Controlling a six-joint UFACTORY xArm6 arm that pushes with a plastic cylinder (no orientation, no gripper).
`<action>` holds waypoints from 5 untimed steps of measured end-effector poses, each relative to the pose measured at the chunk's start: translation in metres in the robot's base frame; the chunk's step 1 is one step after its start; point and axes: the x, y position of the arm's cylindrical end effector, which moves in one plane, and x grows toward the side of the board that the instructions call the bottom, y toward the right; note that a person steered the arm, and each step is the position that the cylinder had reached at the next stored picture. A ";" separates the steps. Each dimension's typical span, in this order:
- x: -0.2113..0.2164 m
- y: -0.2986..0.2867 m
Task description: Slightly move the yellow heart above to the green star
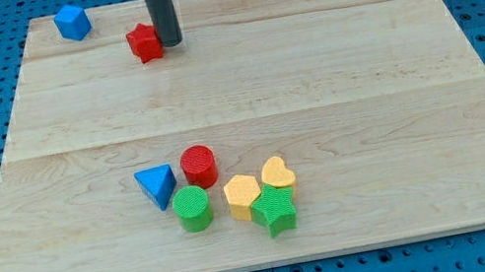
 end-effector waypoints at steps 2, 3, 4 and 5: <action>0.179 0.168; 0.294 0.192; 0.321 0.165; 0.299 0.130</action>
